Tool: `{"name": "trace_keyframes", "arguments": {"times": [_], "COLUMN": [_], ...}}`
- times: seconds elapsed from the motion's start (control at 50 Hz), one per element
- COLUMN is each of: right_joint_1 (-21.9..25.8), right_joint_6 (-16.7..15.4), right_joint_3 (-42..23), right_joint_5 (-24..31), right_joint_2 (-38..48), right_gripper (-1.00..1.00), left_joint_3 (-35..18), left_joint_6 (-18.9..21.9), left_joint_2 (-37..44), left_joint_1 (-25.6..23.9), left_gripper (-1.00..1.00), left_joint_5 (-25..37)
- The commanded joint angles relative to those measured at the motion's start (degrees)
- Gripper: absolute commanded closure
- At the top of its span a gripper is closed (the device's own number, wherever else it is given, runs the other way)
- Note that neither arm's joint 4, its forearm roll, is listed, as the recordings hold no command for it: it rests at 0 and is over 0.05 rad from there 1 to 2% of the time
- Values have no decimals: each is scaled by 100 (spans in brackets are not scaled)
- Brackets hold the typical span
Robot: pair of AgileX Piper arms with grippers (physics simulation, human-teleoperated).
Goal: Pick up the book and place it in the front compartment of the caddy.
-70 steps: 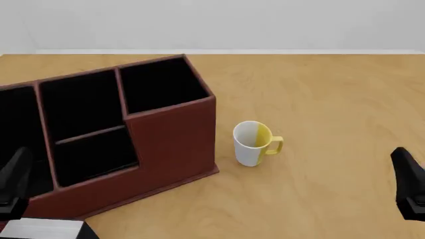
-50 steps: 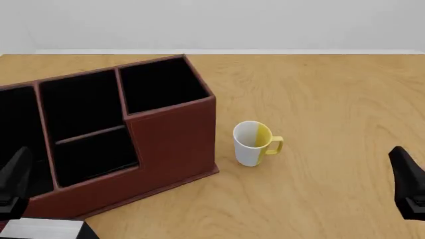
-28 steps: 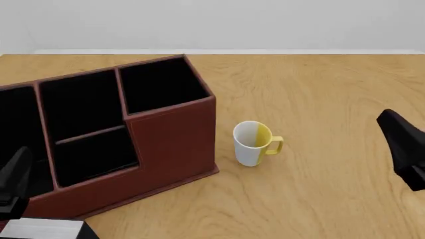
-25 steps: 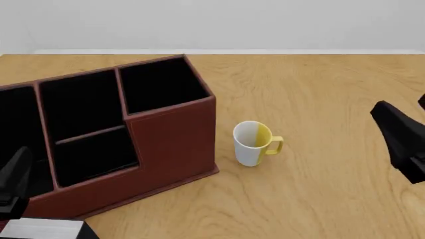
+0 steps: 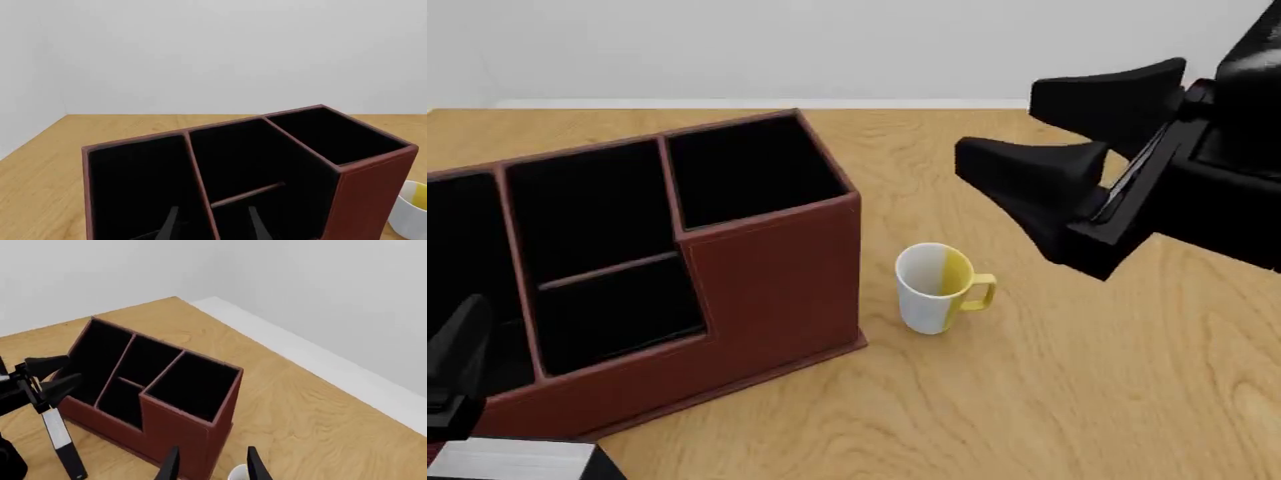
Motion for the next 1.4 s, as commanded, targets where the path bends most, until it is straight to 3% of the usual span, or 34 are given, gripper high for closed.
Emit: {"name": "trace_keyframes", "arguments": {"times": [0.02,0.06,0.08,0.2,0.28,0.3,0.38,0.44,0.54,0.72,0.88,1.02,1.12,1.16,1.4], "right_joint_1": [1067,1139,1210,1697,1979,2038,2101,2196,2719,2897,3147,3417,3342,3255,3361], "right_joint_6": [-271,-458,-336,-392,95,-152,-171,-173,143,75,-35,106,49,-127,-110], "right_joint_3": [-977,-1081,-1158,-1644,-1822,-1772,-2069,-2367,-2763,-3413,-3614,-3550,-3676,-3726,-3702], "right_joint_5": [1392,1587,1716,2500,2769,2831,3093,3346,3782,4241,4282,4239,4214,4188,3873], "right_joint_2": [797,846,859,1011,1162,1273,1495,1636,1965,2591,3015,3231,3445,3556,3738], "right_gripper": [-100,-100,-100,-100,-100,-100,-100,-100,-100,-100,-100,-100,-100,-100,-100], "left_joint_3": [0,0,0,0,0,0,0,0,0,0,0,0,0,0,0], "left_joint_6": [-1,0,-1,0,1,-1,0,0,2,0,-1,-2,0,0,0], "left_joint_2": [-2,0,2,1,-1,1,-1,1,0,1,0,0,1,-1,2], "left_joint_1": [1,0,-1,0,-1,1,1,0,0,0,-2,1,-1,0,-1], "left_gripper": [-100,-100,-100,-100,-100,-100,-100,-100,-100,-100,-100,-100,-100,-100,-100], "left_joint_5": [0,0,0,0,0,0,0,0,0,0,0,0,0,0,0]}}
